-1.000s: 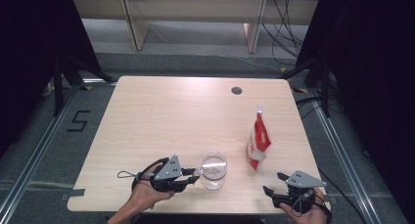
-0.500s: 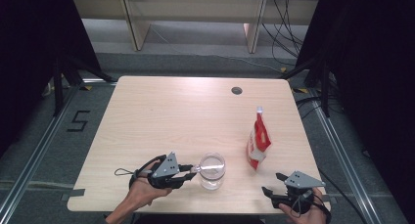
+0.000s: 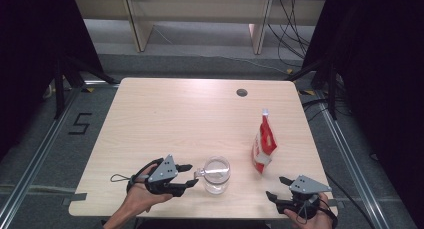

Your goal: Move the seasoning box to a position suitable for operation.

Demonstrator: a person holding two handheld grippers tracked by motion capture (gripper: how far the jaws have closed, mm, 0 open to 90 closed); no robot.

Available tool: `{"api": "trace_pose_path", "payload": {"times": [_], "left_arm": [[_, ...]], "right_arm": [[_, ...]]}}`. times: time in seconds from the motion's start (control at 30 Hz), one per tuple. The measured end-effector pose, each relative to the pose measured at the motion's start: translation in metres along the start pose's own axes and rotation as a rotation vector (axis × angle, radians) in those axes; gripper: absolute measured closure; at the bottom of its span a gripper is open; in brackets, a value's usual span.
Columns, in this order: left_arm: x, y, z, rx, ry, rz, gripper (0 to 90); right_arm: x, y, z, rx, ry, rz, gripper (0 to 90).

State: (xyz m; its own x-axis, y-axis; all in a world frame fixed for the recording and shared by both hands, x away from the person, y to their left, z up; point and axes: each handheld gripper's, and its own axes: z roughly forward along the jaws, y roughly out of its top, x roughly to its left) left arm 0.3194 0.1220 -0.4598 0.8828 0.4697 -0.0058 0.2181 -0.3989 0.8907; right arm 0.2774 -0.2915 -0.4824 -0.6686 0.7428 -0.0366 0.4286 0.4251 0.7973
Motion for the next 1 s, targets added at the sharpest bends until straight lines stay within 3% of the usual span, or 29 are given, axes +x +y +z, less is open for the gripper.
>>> {"api": "trace_pose_path", "payload": {"times": [0.07,0.1,0.13,0.2,0.23,0.27,0.33,0.4,0.5,0.53,0.57,0.6,0.63,0.67,0.73,0.77,0.9,1.0], "left_arm": [[0.0,0.002,-0.003,-0.017,-0.005,-0.015,47.9],[-0.001,0.002,-0.003,-0.03,-0.003,-0.043,47.1],[0.0,0.003,-0.005,-0.026,0.009,-0.044,46.8],[0.0,0.004,-0.007,-0.037,0.021,-0.072,47.5],[0.002,0.004,-0.008,-0.05,0.01,-0.058,49.8],[0.0,0.005,-0.009,-0.052,0.021,-0.091,49.8],[0.001,0.006,-0.011,-0.071,0.015,-0.097,53.8],[0.0,0.008,-0.014,-0.092,0.028,-0.057,63.4],[-0.002,0.009,-0.014,-0.104,0.042,-0.069,68.1],[-0.002,0.01,-0.015,-0.096,0.05,-0.05,70.5],[-0.004,0.011,-0.015,-0.1,0.05,-0.069,72.0],[-0.004,0.012,-0.015,-0.099,0.051,-0.07,74.0],[-0.003,0.013,-0.014,-0.1,0.053,-0.057,75.3],[-0.005,0.014,-0.013,-0.097,0.056,-0.075,76.7],[-0.005,0.016,-0.011,-0.103,0.056,-0.059,79.5],[-0.007,0.016,-0.01,-0.105,0.057,-0.085,80.8],[-0.009,0.017,-0.007,-0.107,0.058,-0.072,86.2],[-0.01,0.017,-0.004,-0.101,0.062,-0.078,88.3]], "right_arm": [[0.002,0.0,0.0,0.003,0.005,0.017,30.7],[0.003,0.0,0.0,0.003,0.007,0.023,30.7],[0.001,0.001,0.001,-0.006,0.002,-0.006,30.7],[0.002,0.001,0.001,-0.006,0.015,-0.003,30.7],[0.002,0.002,0.001,-0.003,0.011,-0.005,30.7],[0.002,0.002,0.001,-0.003,0.011,-0.005,30.7],[0.002,0.002,0.001,-0.001,0.014,-0.006,30.8],[0.004,0.002,0.002,0.0,0.017,0.002,30.8],[0.003,0.003,0.003,-0.002,0.033,-0.009,30.9],[0.003,0.003,0.003,-0.003,0.034,-0.01,30.9],[0.004,0.003,0.003,-0.002,0.037,-0.001,30.9],[0.003,0.003,0.003,-0.011,0.023,-0.022,30.9],[0.003,0.003,0.003,0.0,0.036,-0.013,30.9],[0.003,0.002,0.002,-0.002,0.036,-0.01,31.0],[0.003,0.002,0.001,-0.006,0.025,-0.01,31.1],[0.001,0.001,0.002,-0.019,0.025,-0.014,31.1],[0.004,0.0,0.001,0.002,0.027,0.017,31.1],[0.003,0.001,0.002,-0.006,0.027,-0.006,31.1]]}}
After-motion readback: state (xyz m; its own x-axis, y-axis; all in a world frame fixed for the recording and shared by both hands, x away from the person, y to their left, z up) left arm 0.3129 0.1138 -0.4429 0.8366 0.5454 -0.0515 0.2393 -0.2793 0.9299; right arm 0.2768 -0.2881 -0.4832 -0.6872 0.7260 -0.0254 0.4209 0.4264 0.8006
